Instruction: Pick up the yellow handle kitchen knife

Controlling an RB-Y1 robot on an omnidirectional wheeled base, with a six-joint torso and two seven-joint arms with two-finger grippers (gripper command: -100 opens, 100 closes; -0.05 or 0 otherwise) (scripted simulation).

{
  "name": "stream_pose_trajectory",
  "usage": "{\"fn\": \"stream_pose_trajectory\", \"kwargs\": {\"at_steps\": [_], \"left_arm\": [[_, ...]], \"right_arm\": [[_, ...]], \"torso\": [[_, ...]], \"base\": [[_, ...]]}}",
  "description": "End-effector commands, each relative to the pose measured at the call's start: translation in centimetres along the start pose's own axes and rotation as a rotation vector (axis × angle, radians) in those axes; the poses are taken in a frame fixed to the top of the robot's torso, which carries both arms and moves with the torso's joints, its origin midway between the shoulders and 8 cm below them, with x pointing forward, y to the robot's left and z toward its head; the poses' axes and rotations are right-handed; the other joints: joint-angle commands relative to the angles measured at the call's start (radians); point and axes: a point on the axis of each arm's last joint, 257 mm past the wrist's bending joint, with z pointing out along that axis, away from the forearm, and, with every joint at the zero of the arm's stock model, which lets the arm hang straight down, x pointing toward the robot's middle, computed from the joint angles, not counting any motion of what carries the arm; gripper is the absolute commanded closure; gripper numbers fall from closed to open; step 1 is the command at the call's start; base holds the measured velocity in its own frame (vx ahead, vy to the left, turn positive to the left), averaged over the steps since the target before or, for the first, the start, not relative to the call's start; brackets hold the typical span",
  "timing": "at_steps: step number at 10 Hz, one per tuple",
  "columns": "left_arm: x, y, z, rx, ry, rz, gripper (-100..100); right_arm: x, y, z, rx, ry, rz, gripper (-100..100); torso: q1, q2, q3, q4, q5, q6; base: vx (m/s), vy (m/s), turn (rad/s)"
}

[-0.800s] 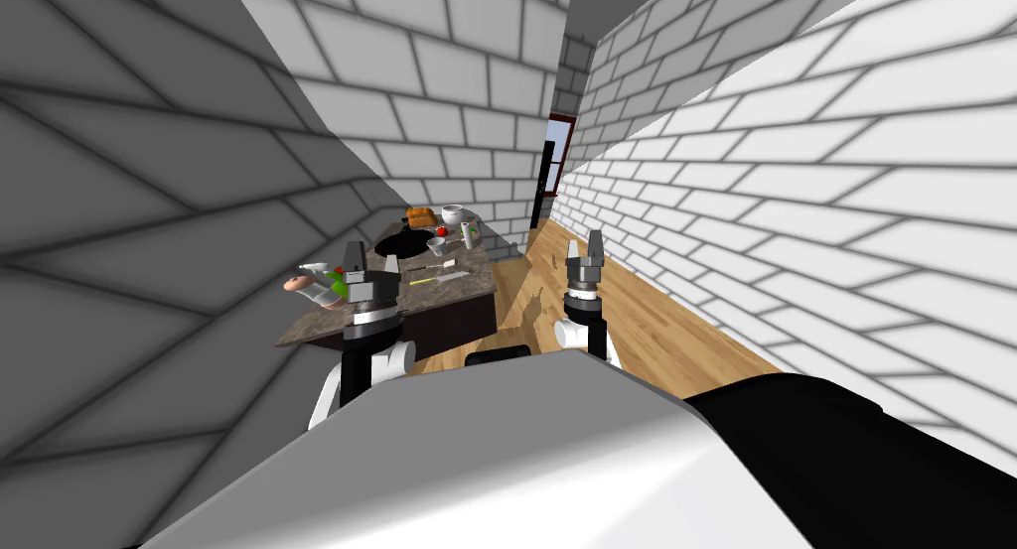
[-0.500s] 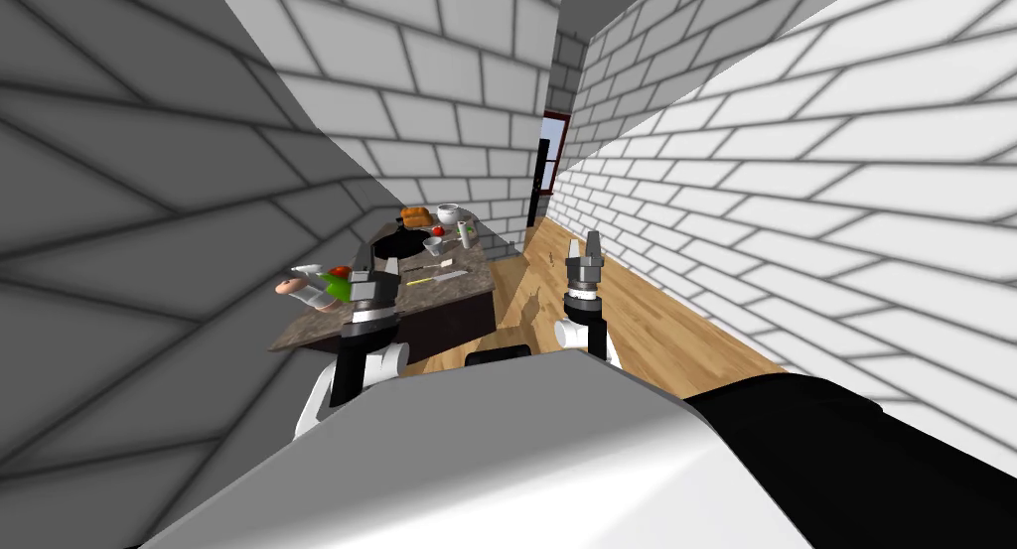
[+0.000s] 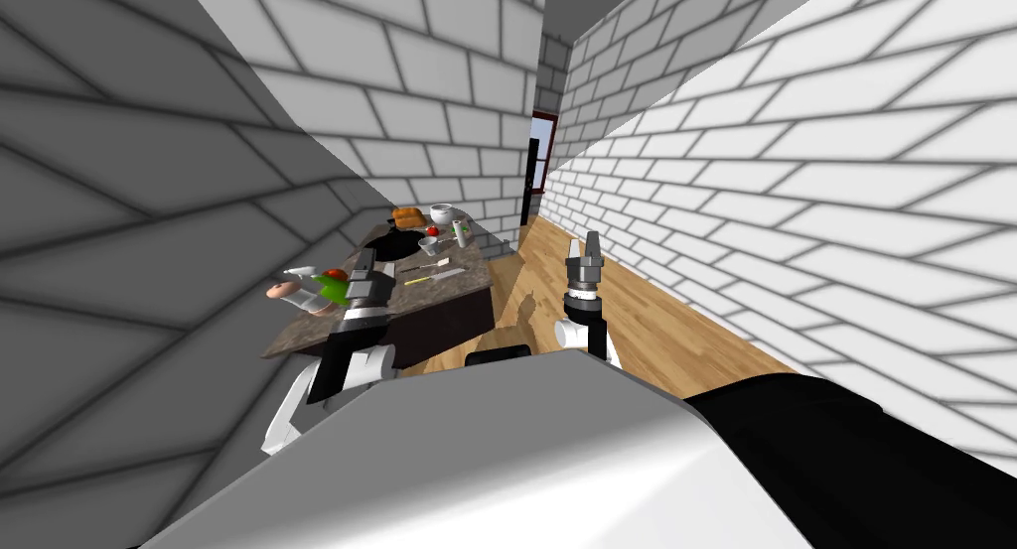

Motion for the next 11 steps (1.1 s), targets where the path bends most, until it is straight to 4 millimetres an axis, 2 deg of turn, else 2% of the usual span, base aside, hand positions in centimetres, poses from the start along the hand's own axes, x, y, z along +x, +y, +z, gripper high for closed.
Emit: {"fn": "stream_pose_trajectory", "kwargs": {"at_steps": [1, 4, 5, 6, 7, 8, 10, 11], "left_arm": [[-0.6, 1.3, 0.0, -0.043, 0.002, 0.004, -100], [-2.5, 4.2, 0.1, -0.142, 0.002, 0.015, -100], [-2.5, 4.5, 0.0, -0.153, 0.001, 0.016, -100], [-3.7, 5.6, 0.1, -0.193, -0.002, 0.019, -100], [-3.7, 6.1, 0.0, -0.213, -0.003, 0.019, -100], [-4.9, 7.1, 0.0, -0.247, -0.009, 0.020, -100], [-5.0, 7.8, -0.2, -0.275, -0.012, 0.020, -100], [-6.3, 8.9, -0.3, -0.318, -0.020, 0.019, -100]], "right_arm": [[0.0, 0.0, 0.0, 0.000, 0.000, 0.000, 0], [0.0, 0.0, 0.0, 0.000, 0.000, 0.000, 0], [0.0, 0.0, 0.0, 0.000, 0.000, 0.000, 0], [0.0, 0.0, 0.0, 0.000, 0.000, 0.000, 0], [0.0, 0.0, 0.0, 0.000, 0.000, 0.000, 0], [0.0, 0.0, 0.0, 0.000, 0.000, 0.000, 0], [0.0, 0.0, 0.0, 0.000, 0.000, 0.000, 0], [0.0, 0.0, 0.0, 0.000, 0.000, 0.000, 0]], "torso": [[0.000, 0.000, 0.000, 0.000, 0.000, 0.000], [-0.001, -0.002, -0.001, 0.000, 0.000, -0.001], [-0.001, -0.001, -0.001, 0.000, 0.000, 0.000], [-0.001, -0.001, -0.001, 0.000, 0.000, -0.001], [0.000, -0.001, -0.001, 0.000, 0.000, 0.000], [0.000, -0.002, -0.001, 0.000, 0.000, -0.001], [0.000, -0.002, -0.001, 0.000, 0.000, -0.001], [-0.002, -0.003, -0.002, -0.001, 0.000, -0.001]], "base": [[-0.047, 0.028, -0.064], [-0.050, 0.020, -0.105], [-0.046, 0.030, -0.075], [-0.055, 0.033, -0.155], [-0.042, 0.034, -0.088], [-0.050, 0.030, -0.161], [-0.030, 0.020, -0.027], [-0.029, 0.007, -0.160]]}}
